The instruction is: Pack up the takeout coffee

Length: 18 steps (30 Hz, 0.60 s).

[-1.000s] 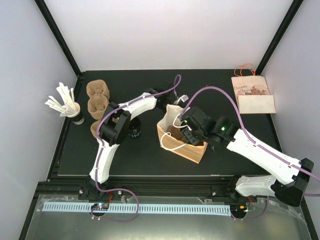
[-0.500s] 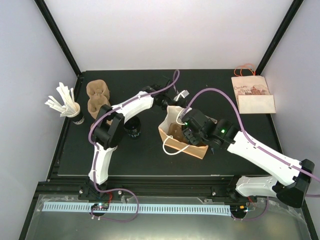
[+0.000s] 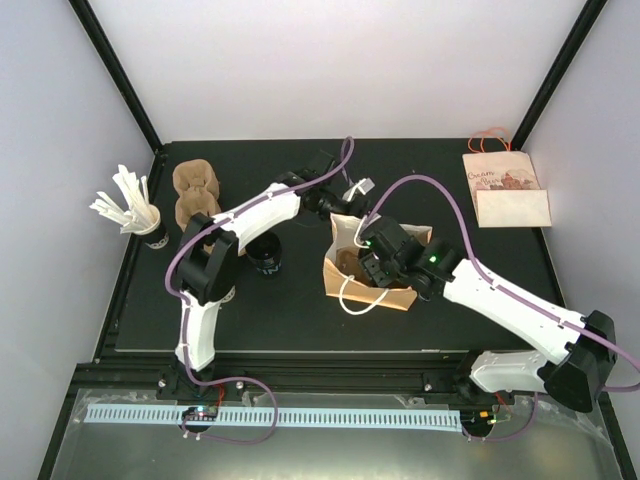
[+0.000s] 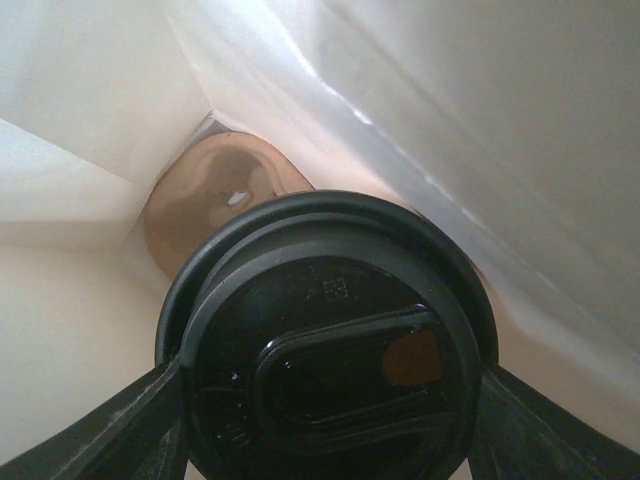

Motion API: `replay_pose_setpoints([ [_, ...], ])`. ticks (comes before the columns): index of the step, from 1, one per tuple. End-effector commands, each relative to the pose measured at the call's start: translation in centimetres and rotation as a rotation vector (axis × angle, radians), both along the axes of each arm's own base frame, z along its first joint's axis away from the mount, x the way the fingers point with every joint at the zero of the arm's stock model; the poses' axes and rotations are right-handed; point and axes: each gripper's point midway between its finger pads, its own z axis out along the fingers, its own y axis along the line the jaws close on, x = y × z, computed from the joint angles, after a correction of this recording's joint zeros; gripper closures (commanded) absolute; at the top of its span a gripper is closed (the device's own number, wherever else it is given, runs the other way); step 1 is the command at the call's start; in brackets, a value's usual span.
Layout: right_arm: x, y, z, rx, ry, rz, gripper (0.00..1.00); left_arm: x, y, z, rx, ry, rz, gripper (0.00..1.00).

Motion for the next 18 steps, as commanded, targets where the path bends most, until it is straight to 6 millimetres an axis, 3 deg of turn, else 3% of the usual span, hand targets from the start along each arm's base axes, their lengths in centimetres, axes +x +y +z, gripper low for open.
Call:
replay_pose_setpoints([
  [1,-0.7,0.3,-2.5,0.009,0.084,-0.018,0.57,-0.9,0.2,1.9,-0.033,-0.024,-0.008,0.28],
  [4,-0.8,-0.1,-2.2,-0.007,0.092,-0.029,0.58,-0.8,0.3,2.2,-0.030,-0.032,-0.005,0.27],
  [8,-0.6,-0.1,0.9,0.050,0.018,-0.011,0.58,0.9,0.7,4.0,0.004,-0.072,0.041,0.23],
  [10,-0.5,-0.1,2.1,0.055,0.001,-0.002,0.58,2.9,1.9,4.7,0.064,-0.089,0.118,0.16],
  [14,-0.6,-0.2,2.6,0.049,0.004,0.005,0.58,6.6,5.4,7.3,0.141,-0.130,0.272,0.04],
  [18,-0.6,0.0,2.5,0.061,0.000,0.010,0.58,7.3,8.3,10.4,0.166,-0.197,0.336,0.01],
])
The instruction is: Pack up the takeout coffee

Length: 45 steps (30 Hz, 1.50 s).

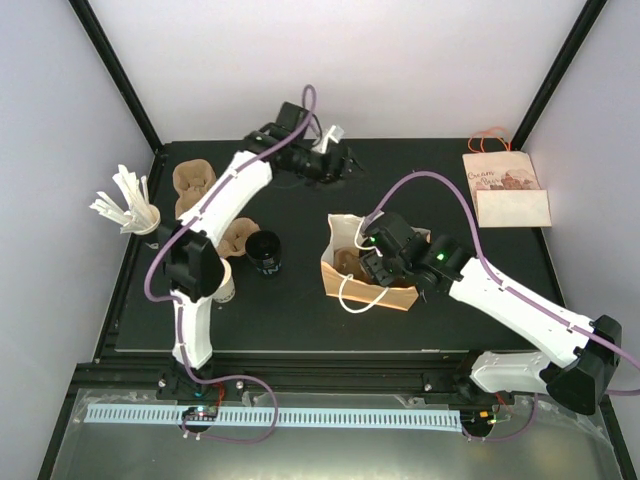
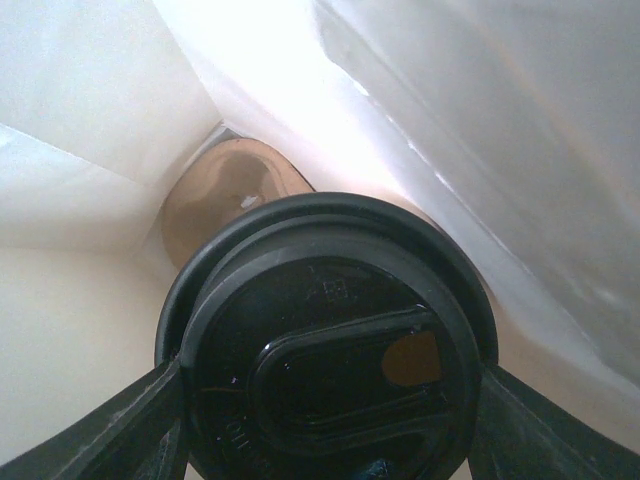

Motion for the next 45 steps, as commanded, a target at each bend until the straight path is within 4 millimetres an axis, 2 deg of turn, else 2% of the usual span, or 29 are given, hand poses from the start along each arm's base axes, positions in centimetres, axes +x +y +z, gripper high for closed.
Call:
replay_pose_setpoints([
  [1,0.0,0.0,1.2,0.024,-0.020,0.007,0.58,0.1,4.3,3.2,0.088,-0.046,0.105,0.01],
  [7,0.3,0.6,1.6,0.057,-0.040,0.019,0.58,-3.7,5.5,7.3,0.064,-0.211,-0.028,0.02],
  [10,0.5,0.5,1.5,0.061,-0.051,0.015,0.58,-6.6,5.1,7.6,0.045,-0.358,-0.174,0.08],
  [12,0.7,0.6,1.6,0.062,-0.056,0.022,0.57,-7.7,5.1,7.1,0.079,-0.430,-0.220,0.10],
  [15,0.7,0.6,1.3,0.050,-0.050,0.034,0.57,-7.7,4.9,6.5,0.126,-0.458,-0.224,0.15],
  [18,0.4,0.4,1.1,0.038,-0.037,0.041,0.57,-9.3,3.4,6.1,0.179,-0.599,-0.344,0.16],
  [21,0.1,0.1,1.1,0.030,-0.037,0.052,0.57,-10.3,2.4,4.3,0.316,-0.729,-0.434,0.12],
  [28,-0.1,0.0,1.1,0.022,-0.037,0.072,0.57,-9.2,2.9,2.5,0.450,-0.748,-0.433,0.10],
  [33,0.0,-0.1,1.1,0.018,-0.040,0.066,0.57,-9.2,3.1,1.8,0.468,-0.745,-0.448,0.17],
  [37,0.0,-0.1,1.2,0.021,-0.041,0.063,0.57,-8.9,3.7,1.3,0.504,-0.755,-0.450,0.36],
  [41,0.5,-0.1,1.3,0.020,-0.062,0.052,0.57,-9.0,3.1,1.8,0.465,-0.761,-0.462,0.67],
  [45,1.3,-0.3,1.4,0.017,-0.088,0.022,0.58,-10.1,2.2,1.9,0.386,-0.743,-0.507,0.91],
])
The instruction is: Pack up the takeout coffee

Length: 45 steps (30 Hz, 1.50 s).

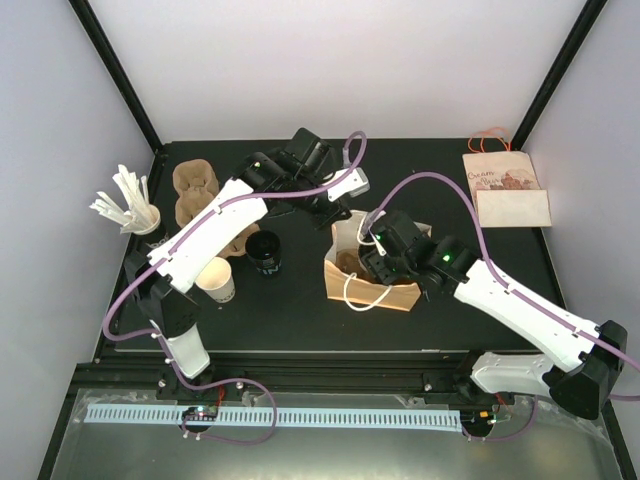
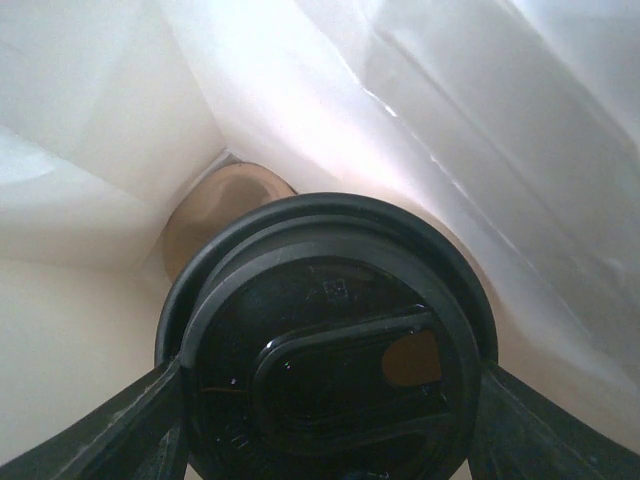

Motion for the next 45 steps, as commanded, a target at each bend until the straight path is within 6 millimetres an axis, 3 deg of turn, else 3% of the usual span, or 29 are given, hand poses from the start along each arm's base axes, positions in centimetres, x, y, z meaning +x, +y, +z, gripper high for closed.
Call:
replay_pose_setpoints([
  [1,1.4,-0.5,1.0,0.025,-0.071,-0.053,0.58,-1.0,-1.1,-0.1,-0.038,0.040,-0.070,0.95],
  [6,2.3,-0.5,2.3,0.100,-0.109,-0.072,0.58,-1.4,-1.2,0.3,-0.058,0.058,-0.073,0.99],
  [16,2.6,-1.0,-1.8,0.055,-0.011,-0.113,0.58,-1.9,-1.7,1.9,-0.119,0.052,-0.082,0.98],
  [19,2.2,-1.0,-2.2,0.049,0.017,-0.114,0.58,-2.0,-1.9,2.9,-0.151,0.037,-0.079,0.98],
  [22,2.0,-1.0,-0.9,0.070,0.011,-0.110,0.58,-2.2,-2.1,3.7,-0.170,0.014,-0.082,0.98],
  [27,1.4,-1.5,3.4,0.151,-0.039,-0.120,0.57,-1.2,-1.4,4.6,-0.156,-0.049,-0.021,0.98],
  [30,0.6,-2.2,4.2,0.167,-0.034,-0.138,0.57,-0.8,-0.8,4.8,-0.134,-0.087,0.019,0.98],
  [34,-0.7,-3.7,3.3,0.166,-0.001,-0.181,0.57,-0.3,0.0,5.0,-0.113,-0.153,0.053,0.98],
  [40,-0.7,-6.7,2.1,0.141,-0.062,-0.317,0.59,0.1,1.1,5.7,-0.070,-0.234,0.104,0.99],
  [45,-0.3,-6.0,-0.3,0.081,0.022,-0.337,0.60,-0.5,2.2,5.6,-0.032,-0.314,0.164,0.98],
])
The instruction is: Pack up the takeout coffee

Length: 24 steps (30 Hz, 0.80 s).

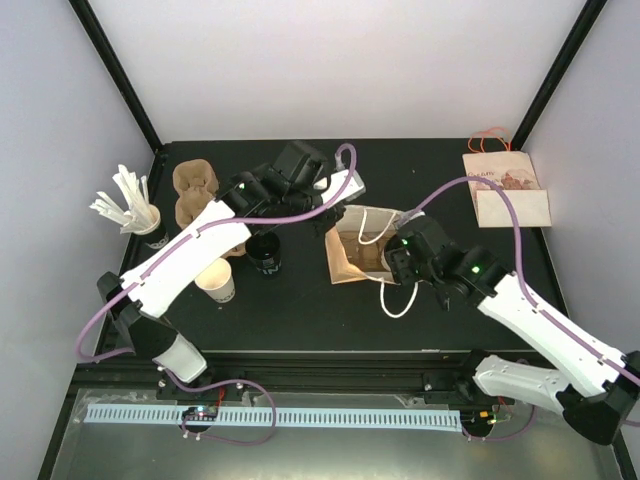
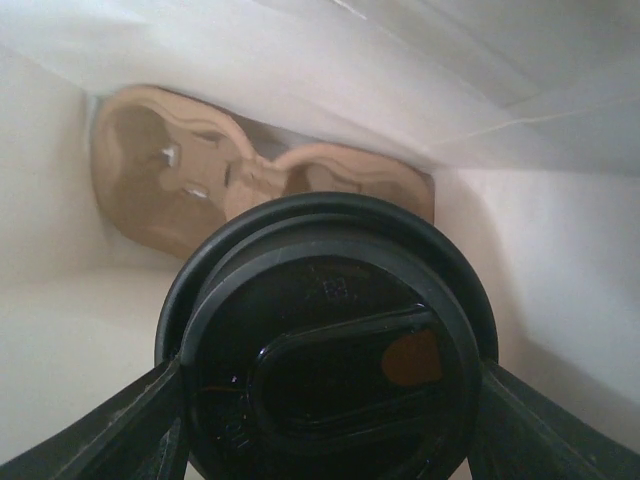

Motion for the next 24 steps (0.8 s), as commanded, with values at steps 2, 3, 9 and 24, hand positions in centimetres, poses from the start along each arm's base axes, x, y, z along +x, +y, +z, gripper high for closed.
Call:
replay_pose_setpoints([
  [2,0.5,0.6,-2.4,-0.040,0.089,-0.029,0.60,0.0,1.5,2.4,-0.028,-0.182,0.088,0.99],
  [3,0.5,1.4,-2.5,-0.025,0.098,0.010,0.59,-0.1,1.5,2.6,-0.048,-0.204,0.091,0.99],
  [9,1.3,3.1,-3.0,0.005,0.078,0.063,0.55,-0.7,1.2,4.0,-0.087,-0.312,0.087,0.98],
  [24,5.3,3.0,-2.9,0.097,-0.051,-0.136,0.61,-3.4,-0.1,0.2,-0.107,-0.156,0.006,0.98],
])
